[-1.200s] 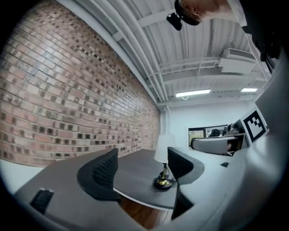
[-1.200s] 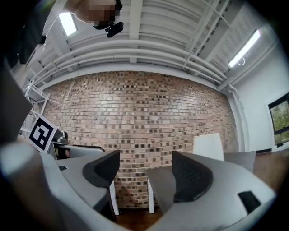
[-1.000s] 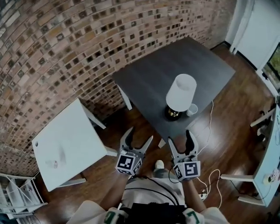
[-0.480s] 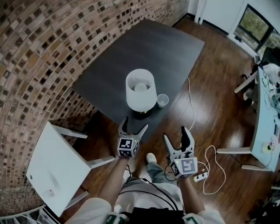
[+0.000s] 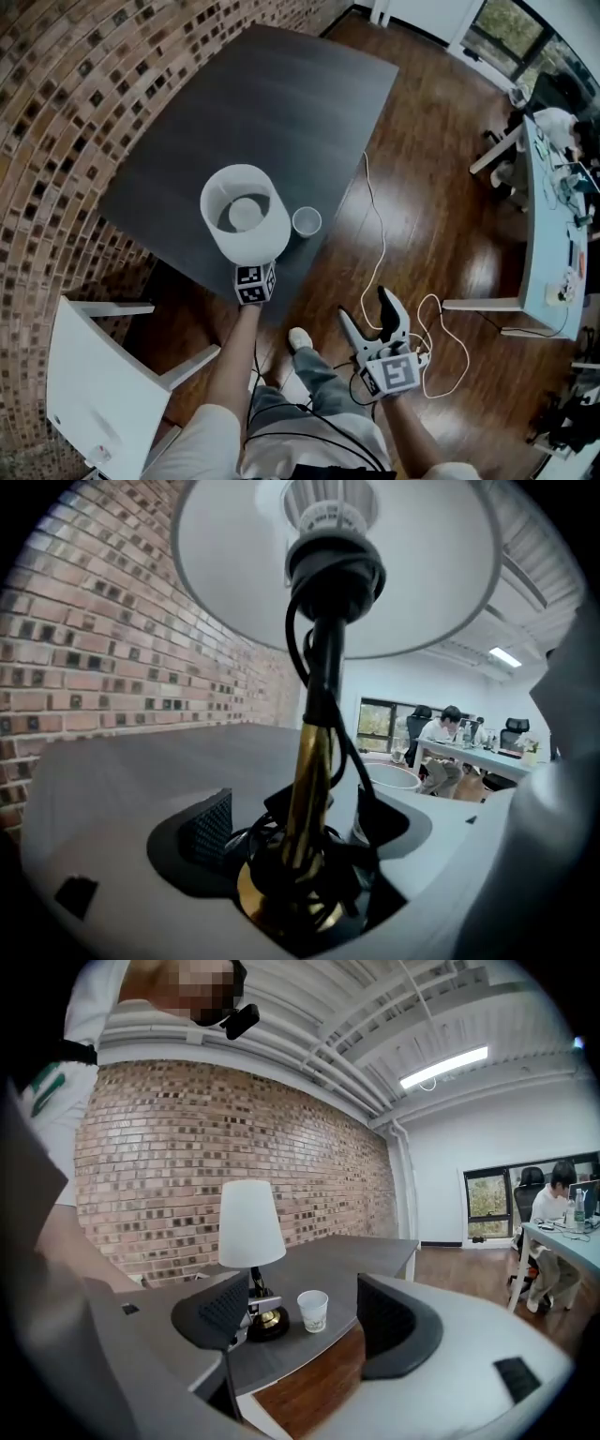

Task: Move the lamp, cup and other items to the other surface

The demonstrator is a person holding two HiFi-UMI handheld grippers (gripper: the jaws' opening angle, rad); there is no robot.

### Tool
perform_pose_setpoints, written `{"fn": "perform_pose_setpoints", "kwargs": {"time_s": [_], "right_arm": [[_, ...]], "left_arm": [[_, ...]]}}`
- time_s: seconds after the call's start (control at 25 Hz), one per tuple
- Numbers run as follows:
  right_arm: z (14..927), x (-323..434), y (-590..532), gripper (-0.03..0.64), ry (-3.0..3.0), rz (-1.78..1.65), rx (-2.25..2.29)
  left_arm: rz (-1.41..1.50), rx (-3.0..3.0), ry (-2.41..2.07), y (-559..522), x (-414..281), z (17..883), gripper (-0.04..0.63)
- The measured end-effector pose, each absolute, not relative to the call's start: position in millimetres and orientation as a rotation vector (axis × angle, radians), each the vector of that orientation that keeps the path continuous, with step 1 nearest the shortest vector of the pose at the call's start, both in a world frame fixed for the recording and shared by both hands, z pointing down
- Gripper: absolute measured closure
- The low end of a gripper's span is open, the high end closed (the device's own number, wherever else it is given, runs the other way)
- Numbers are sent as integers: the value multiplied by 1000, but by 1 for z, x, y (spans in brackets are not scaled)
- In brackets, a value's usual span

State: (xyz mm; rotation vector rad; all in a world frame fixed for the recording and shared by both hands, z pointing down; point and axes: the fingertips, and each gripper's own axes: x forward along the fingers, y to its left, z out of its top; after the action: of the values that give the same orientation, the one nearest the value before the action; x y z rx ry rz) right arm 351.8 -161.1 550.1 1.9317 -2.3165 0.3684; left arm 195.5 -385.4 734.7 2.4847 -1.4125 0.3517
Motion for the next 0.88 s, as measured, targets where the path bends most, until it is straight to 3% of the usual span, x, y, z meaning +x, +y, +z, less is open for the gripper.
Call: {"fn": "perform_pose_setpoints", "kwargs": {"time_s": [0.12,0.28,0.32,0.88], "right_arm": [[558,368,-163,244,-2285,328,1941],[560,373,-162,244,-2285,321,1922],[560,373,-161,245,-2286,322,1919],[553,337,-158,245,-2385,313,1851]], "left_arm": [[308,2483,-1470,-405,202,723,226],[266,2582,-1505,-402,218,683,456],[252,2609,-1509,-401,220,675,481],[147,2804,-1506,-389,206,602,503]]}}
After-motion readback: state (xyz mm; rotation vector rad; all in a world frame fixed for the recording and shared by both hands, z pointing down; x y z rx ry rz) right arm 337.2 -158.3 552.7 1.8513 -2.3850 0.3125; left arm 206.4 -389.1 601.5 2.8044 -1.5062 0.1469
